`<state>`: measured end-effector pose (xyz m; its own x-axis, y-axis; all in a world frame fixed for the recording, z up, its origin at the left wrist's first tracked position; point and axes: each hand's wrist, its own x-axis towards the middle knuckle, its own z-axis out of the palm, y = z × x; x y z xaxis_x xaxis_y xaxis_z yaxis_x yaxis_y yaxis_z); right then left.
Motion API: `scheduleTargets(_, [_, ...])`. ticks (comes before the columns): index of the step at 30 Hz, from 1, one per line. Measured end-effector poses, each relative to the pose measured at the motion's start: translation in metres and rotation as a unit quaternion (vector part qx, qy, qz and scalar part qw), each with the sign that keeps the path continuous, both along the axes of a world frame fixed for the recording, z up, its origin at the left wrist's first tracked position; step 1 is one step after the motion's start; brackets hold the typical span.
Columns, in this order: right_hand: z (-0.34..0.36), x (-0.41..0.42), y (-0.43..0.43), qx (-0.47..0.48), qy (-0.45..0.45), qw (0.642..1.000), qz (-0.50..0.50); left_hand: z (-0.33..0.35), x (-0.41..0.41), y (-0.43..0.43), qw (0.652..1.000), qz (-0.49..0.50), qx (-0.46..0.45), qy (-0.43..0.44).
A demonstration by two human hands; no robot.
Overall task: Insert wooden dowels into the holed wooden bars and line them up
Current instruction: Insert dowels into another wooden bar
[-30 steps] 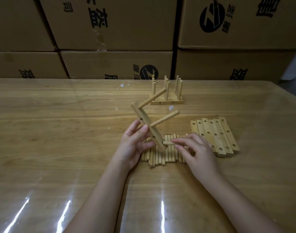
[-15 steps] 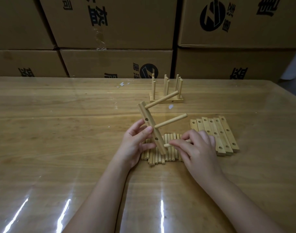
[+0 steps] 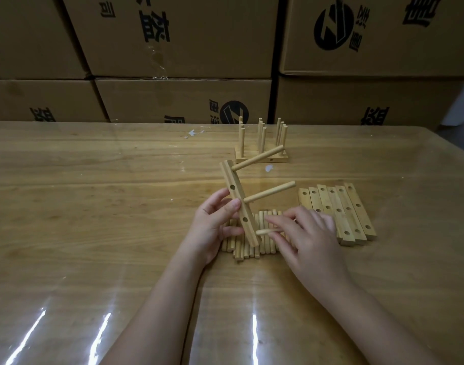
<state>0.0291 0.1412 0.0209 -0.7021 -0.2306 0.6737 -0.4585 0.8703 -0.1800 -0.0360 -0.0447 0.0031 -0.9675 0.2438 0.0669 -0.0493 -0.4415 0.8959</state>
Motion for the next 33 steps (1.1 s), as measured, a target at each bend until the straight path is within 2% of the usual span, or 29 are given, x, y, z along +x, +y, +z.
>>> scheduleTargets(3, [0.002, 0.001, 0.001, -0.09, -0.011, 0.996, 0.004, 0.0, 0.0, -0.001, 1.0, -0.003, -0.005, 0.004])
scheduleTargets(7, [0.004, -0.001, 0.007, -0.243, -0.033, 0.969, 0.015, 0.001, 0.0, 0.0, 1.0, 0.007, 0.022, -0.01])
scheduleTargets(9, [0.004, -0.003, 0.01, -0.273, -0.034, 0.961, 0.019, 0.003, 0.0, 0.0, 0.999, 0.021, 0.036, -0.027])
scheduleTargets(15, [-0.001, -0.007, 0.013, -0.233, -0.028, 0.972, 0.028, 0.005, 0.001, -0.001, 0.999, 0.017, 0.032, -0.021])
scheduleTargets(33, [0.003, -0.007, 0.013, -0.287, -0.1, 0.952, 0.04, -0.001, -0.001, -0.006, 1.0, -0.001, 0.004, -0.029])
